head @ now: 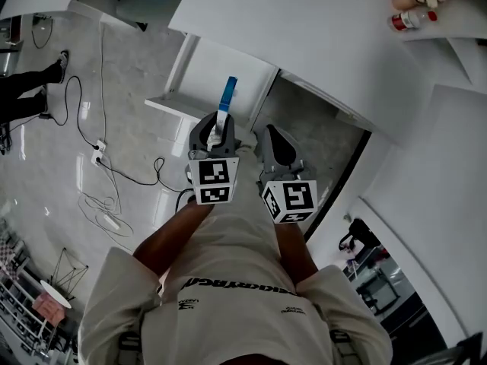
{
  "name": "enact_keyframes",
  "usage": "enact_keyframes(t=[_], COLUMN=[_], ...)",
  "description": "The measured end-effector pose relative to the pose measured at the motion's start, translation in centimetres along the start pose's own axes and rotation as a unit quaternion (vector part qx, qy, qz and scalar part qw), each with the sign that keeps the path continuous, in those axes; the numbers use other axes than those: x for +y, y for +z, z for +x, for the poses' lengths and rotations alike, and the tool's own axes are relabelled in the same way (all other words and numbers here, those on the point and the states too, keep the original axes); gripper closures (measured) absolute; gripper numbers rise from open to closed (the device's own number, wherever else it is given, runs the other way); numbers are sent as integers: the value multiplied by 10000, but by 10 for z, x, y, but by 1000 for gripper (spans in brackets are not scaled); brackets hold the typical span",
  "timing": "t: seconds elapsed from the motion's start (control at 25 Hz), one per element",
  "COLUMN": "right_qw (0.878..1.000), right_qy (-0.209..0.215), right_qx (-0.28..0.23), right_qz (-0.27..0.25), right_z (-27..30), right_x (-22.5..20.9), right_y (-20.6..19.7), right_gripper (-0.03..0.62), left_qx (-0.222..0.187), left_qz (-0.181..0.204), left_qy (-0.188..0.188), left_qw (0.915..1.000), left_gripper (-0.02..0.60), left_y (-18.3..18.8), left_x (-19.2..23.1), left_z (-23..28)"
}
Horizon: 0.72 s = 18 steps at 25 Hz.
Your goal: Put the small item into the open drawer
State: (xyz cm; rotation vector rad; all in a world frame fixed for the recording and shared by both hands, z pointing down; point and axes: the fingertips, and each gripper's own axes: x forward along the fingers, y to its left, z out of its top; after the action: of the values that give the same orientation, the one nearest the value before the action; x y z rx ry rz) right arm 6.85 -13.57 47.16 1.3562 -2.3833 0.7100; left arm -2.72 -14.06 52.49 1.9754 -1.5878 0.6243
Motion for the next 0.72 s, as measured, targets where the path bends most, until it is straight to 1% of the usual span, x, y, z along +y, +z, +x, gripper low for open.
enact_keyframes(t=[0.16, 0.48, 0.72], right_qw=[9998, 9991, 9985], right_qy=[-29, -182, -224], right_qx=[65, 212, 281], right_qz=[165, 316, 404], right_z=[10, 19, 25], right_x=[-6, -14, -18], right_y=[-11, -29, -40], right_gripper=[596, 597, 595], left_qx=[253, 709, 904], left_qz=[-30, -71, -56], left_qy=[-15, -56, -45], left_qw=[9997, 9974, 9959], left_gripper=[489, 491, 490], left_y=[-10, -27, -38], left_x=[6, 17, 22], left_z=[22, 54, 76])
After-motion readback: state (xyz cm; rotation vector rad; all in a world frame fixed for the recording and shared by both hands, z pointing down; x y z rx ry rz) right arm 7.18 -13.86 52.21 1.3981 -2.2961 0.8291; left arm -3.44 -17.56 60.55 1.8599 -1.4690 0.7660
